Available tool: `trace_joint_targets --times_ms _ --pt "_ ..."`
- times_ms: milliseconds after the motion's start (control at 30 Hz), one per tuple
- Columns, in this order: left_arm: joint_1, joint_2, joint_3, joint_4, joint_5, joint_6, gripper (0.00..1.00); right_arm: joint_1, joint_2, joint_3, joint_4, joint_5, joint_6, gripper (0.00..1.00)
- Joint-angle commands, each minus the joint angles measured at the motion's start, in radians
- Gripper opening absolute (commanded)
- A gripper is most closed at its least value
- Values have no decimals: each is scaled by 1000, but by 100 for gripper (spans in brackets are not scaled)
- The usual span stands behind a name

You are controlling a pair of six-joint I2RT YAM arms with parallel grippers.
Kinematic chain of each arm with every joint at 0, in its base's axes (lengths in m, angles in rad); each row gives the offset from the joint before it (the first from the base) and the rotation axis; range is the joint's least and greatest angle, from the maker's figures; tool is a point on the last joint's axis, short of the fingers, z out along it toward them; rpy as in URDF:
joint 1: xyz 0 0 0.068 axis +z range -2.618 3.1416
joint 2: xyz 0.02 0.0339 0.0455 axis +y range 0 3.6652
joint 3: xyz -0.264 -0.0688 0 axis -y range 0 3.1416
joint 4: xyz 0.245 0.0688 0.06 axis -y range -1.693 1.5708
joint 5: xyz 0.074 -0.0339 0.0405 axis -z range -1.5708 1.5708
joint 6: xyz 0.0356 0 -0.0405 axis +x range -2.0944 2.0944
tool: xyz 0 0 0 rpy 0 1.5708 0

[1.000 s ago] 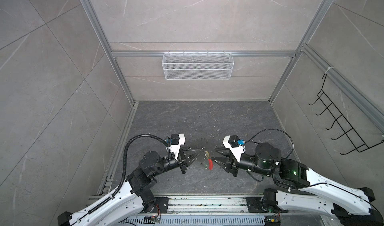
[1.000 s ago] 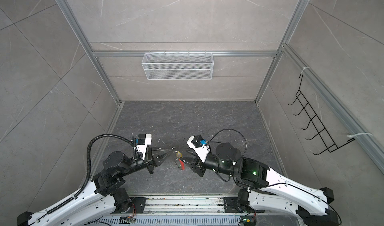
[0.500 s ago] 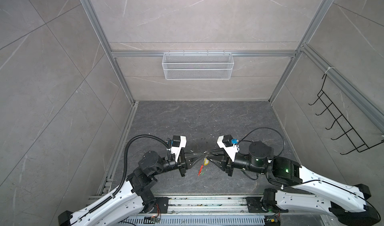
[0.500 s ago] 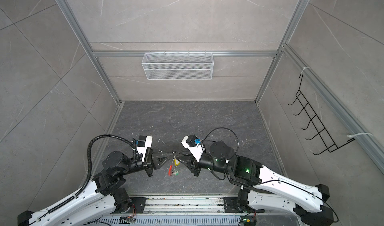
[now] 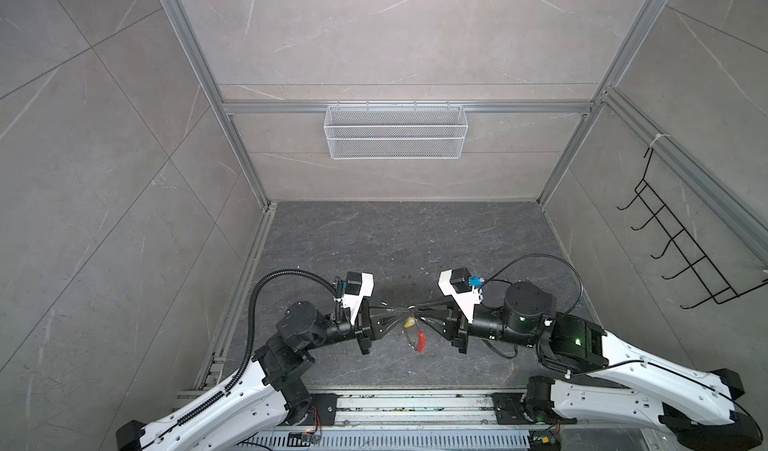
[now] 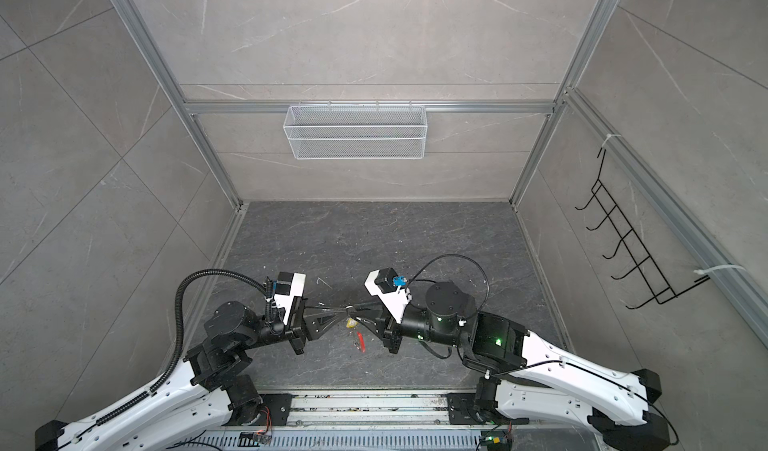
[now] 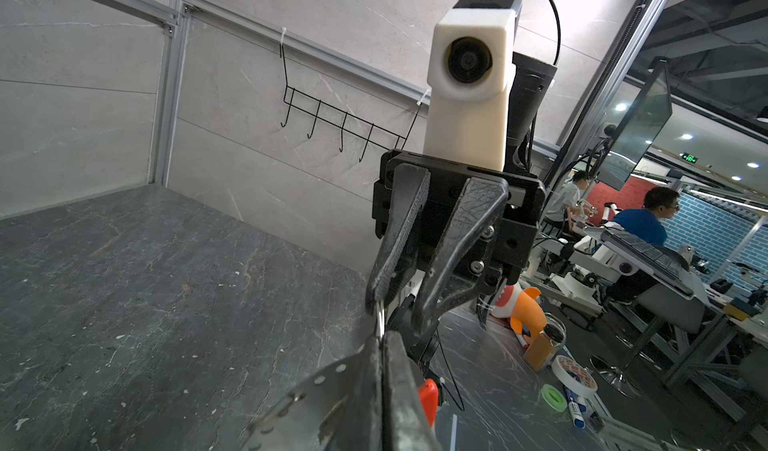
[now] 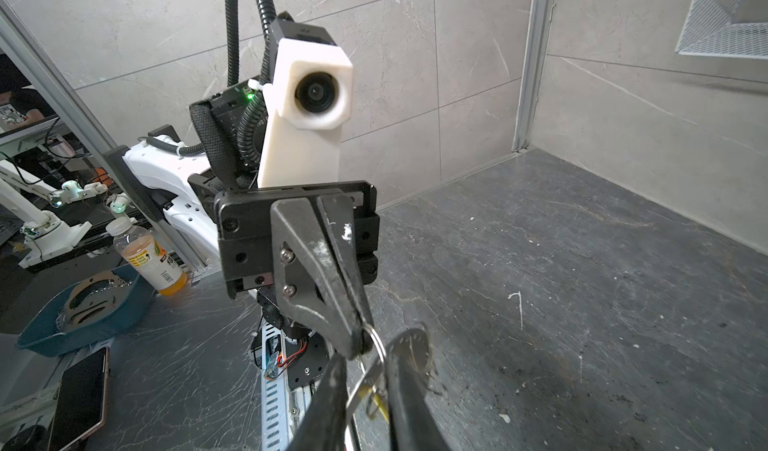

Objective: Remove the keys from the keyring

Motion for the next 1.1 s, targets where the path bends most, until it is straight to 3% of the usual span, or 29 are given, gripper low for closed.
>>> trace_joint_targets --times_ms 0,233,333,400,533,767,1067 --pt "-3 -12 17 76 9 2 0 3 14 30 -7 -18 16 20" --pt "-3 -12 22 60 -2 1 0 3 5 34 -11 -15 19 0" --pt "-3 -5 41 12 -24 -3 0 3 9 56 -47 -6 22 0" --pt "-3 -7 50 -29 -37 -2 21 3 12 78 -91 6 14 0" --pt "-4 -23 64 -99 -53 6 34 -5 36 155 -231 11 -25 0" --pt "-3 -13 124 -216 -11 45 35 -44 134 330 -500 -75 -110 0" --pt "-3 75 187 -268 127 66 35 -127 229 481 -667 -216 -183 0"
